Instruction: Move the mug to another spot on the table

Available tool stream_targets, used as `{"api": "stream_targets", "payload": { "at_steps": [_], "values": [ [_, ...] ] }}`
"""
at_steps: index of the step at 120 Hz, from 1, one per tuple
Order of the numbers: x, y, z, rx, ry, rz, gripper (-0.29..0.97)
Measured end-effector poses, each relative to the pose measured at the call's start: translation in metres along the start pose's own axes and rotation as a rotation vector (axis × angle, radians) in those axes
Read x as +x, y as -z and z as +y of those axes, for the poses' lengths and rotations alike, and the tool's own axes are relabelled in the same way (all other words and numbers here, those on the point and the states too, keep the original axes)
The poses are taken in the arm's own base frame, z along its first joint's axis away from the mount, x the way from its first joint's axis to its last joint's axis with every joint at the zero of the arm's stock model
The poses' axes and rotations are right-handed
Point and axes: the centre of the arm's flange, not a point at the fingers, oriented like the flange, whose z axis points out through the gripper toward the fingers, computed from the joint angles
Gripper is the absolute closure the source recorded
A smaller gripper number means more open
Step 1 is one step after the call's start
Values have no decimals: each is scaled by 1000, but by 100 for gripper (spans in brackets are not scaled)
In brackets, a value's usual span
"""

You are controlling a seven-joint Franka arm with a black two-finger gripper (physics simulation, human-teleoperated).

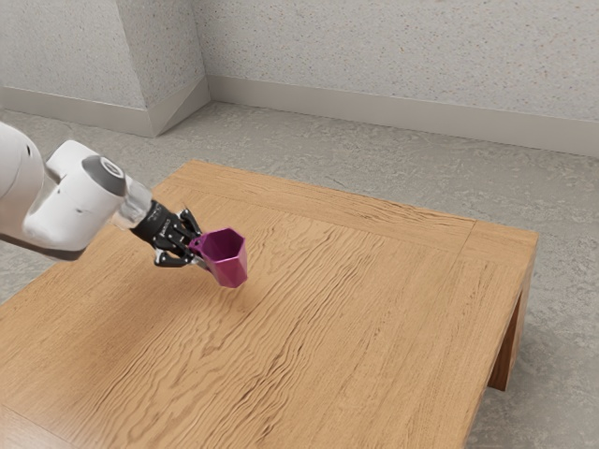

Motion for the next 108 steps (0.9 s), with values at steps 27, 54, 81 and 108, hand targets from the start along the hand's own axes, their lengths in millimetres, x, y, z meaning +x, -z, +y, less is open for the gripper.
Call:
{"api": "stream_targets", "payload": {
  "at_steps": [27, 54, 81, 108],
  "values": [
    [2, -13, -26, -18, 27, -75, 66],
    [9, -26, -46, -15, 41, -117, 66],
    [14, -36, -58, -19, 56, -151, 66],
    [24, -45, -63, -13, 60, -159, 66]
  ]
}}
